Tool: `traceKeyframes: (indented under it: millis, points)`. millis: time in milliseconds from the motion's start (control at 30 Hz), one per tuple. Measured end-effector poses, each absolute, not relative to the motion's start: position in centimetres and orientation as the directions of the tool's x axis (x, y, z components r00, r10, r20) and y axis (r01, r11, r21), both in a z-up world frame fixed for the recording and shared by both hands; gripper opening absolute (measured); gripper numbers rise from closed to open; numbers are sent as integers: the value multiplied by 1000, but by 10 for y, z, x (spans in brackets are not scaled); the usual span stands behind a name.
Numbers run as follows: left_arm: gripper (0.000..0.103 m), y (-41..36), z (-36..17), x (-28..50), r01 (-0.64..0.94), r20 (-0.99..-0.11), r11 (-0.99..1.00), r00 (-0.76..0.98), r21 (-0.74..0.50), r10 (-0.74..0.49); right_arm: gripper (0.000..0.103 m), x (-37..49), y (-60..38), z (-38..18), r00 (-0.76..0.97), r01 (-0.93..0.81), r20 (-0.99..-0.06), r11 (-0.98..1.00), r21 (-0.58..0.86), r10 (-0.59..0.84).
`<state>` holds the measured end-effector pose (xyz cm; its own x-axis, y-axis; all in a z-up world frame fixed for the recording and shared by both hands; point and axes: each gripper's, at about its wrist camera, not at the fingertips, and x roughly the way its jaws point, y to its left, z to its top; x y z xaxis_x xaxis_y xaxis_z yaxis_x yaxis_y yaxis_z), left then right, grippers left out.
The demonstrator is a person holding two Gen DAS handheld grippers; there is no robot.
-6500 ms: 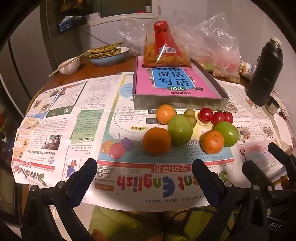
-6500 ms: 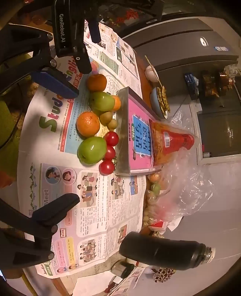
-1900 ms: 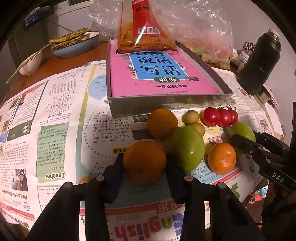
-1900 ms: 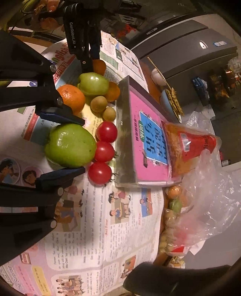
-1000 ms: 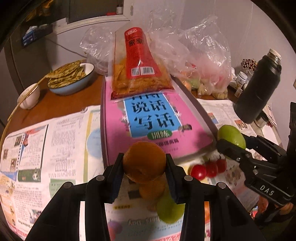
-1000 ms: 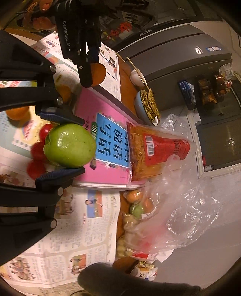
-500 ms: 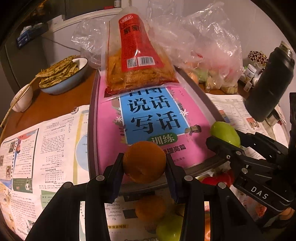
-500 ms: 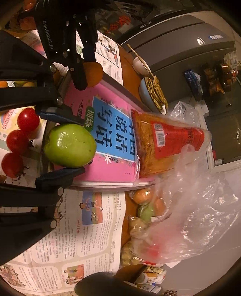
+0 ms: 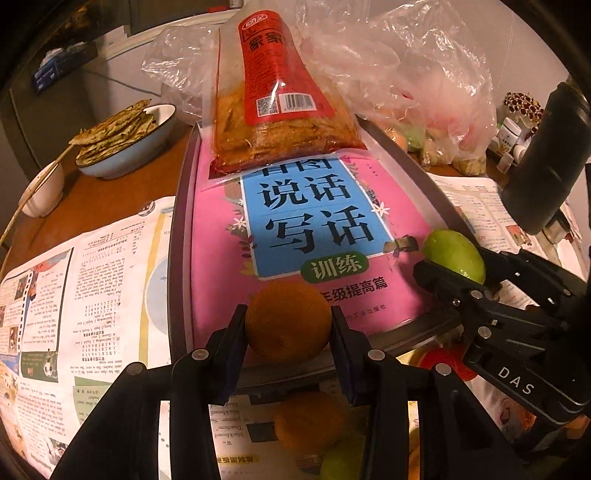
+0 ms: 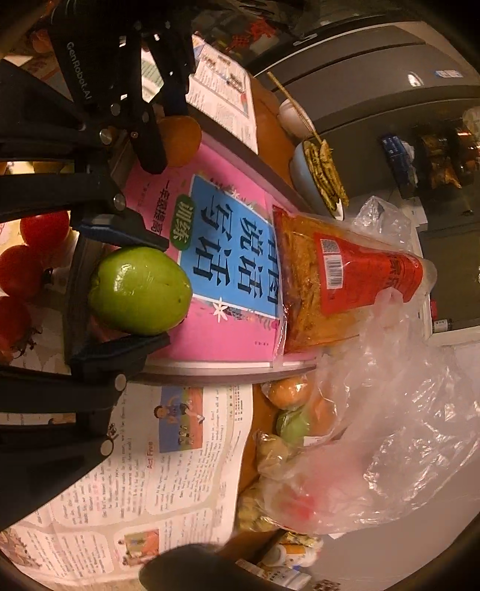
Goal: Organize fruits
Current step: 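Lift and carry the orange and green apple with both tools into the metal tray, then open both tools to release the orange and green apple in the tray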
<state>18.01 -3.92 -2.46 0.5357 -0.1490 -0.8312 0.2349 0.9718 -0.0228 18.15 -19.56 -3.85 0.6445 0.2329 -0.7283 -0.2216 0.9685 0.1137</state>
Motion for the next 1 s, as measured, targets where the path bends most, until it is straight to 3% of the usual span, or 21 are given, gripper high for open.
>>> traceKeyframes:
  millis: [1000]
  points:
    - [45, -26, -19, 169, 208, -821, 977, 549, -43, -153, 50, 166, -201, -34, 641, -205, -720, 963, 174, 266]
